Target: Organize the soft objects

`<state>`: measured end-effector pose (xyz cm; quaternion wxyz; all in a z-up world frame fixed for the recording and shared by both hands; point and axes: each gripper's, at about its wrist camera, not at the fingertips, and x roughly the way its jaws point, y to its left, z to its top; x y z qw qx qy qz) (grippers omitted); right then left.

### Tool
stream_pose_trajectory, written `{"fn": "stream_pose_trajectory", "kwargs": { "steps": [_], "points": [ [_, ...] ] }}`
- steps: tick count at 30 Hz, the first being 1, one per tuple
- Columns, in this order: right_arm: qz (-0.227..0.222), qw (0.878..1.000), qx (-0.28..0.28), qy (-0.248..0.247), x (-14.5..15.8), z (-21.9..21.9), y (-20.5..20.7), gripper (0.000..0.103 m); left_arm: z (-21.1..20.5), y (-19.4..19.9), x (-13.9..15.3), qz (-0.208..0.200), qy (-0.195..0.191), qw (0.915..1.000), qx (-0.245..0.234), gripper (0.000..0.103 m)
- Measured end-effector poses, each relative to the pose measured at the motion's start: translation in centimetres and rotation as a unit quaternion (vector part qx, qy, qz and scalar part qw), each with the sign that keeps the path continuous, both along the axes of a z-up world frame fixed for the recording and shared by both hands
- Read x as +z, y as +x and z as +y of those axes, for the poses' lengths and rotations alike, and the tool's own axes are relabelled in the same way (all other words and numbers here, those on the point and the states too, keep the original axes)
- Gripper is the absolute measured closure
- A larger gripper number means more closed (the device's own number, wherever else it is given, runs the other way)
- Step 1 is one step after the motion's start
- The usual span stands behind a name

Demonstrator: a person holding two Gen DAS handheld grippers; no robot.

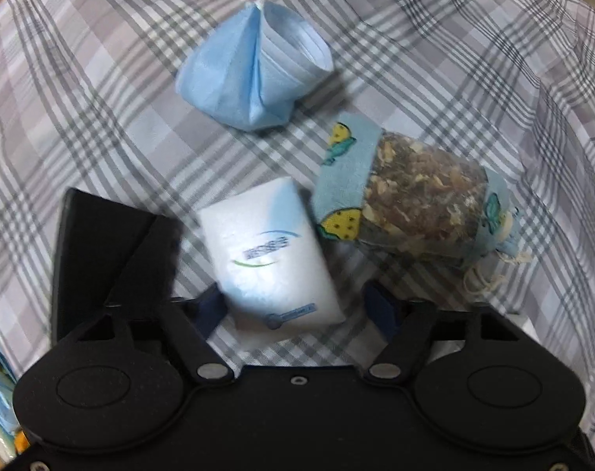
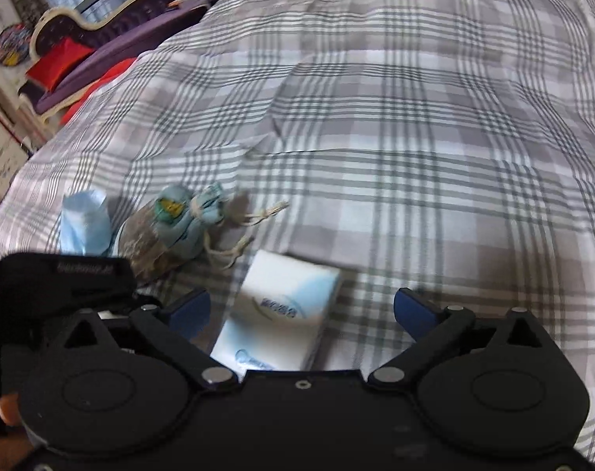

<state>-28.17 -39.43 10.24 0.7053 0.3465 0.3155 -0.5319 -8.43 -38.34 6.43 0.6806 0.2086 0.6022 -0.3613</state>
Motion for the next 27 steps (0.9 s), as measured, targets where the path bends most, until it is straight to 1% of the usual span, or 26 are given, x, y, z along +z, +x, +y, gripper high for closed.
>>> {"fn": "stream_pose_trajectory", "kwargs": {
  "steps": [1, 3, 8, 14, 17, 20, 21, 22, 24, 25, 26, 27],
  "points": [
    [0.004, 1.000, 0.005, -0.003, 0.0, 0.1, 0.2, 0.001, 0.1, 0.0, 0.1, -0.006, -0.001, 1.0000, -0.002, 0.047],
    [0.014, 1.000, 0.014, -0.006, -0.1, 0.3, 0.8, 0.001, 0.2, 0.2, 0.3, -0.001, -0.003, 1.0000, -0.003, 0.048],
    [0.048, 0.998, 0.021, -0.028, -0.5, 1.2, 2.0, 0.001, 0.1, -0.2, 0.4, -0.003, 0.011, 0.9999, -0.010, 0.048],
    [0.039, 0.999, 0.004, -0.037, -0.3, 1.3, 1.6, 0.001, 0.0, -0.8, 0.3, 0.009, 0.018, 0.9996, -0.017, 0.048],
    [0.010, 1.000, 0.000, -0.023, -0.3, 1.2, 1.2, 0.001, 0.3, -0.7, 0.2, 0.016, 0.019, 0.9996, -0.015, 0.048],
    [-0.026, 1.000, 0.005, 0.011, -0.6, 0.9, 0.7, 0.001, 0.7, -0.6, 0.2, 0.017, 0.021, 0.9995, -0.016, 0.048],
    [-0.021, 1.000, 0.003, 0.022, -0.9, 0.7, 0.7, 0.001, 1.0, -0.6, 0.3, 0.017, 0.021, 0.9995, -0.015, 0.048],
    [-0.006, 0.999, 0.003, 0.033, -1.3, 0.5, 1.1, 0.001, 1.2, -0.6, 0.3, 0.016, 0.021, 0.9995, -0.015, 0.048],
    [0.015, 0.999, 0.022, 0.041, -1.5, 0.3, 1.6, 0.001, 1.4, -0.6, 0.3, 0.017, 0.022, 0.9995, -0.016, 0.048],
    [0.019, 0.999, 0.029, 0.039, -1.4, 0.5, 1.8, 0.004, 1.5, -0.5, 0.2, 0.018, 0.022, 0.9995, -0.017, 0.048],
    [0.020, 0.999, 0.033, 0.035, -1.2, 0.7, 1.9, 0.014, 1.5, -0.5, 0.2, 0.018, 0.022, 0.9994, -0.018, 0.048],
    [0.023, 0.999, 0.038, 0.032, -1.1, 0.8, 1.9, 0.026, 2.0, -0.5, 0.2, 0.018, 0.022, 0.9994, -0.019, 0.048]
  ]
}}
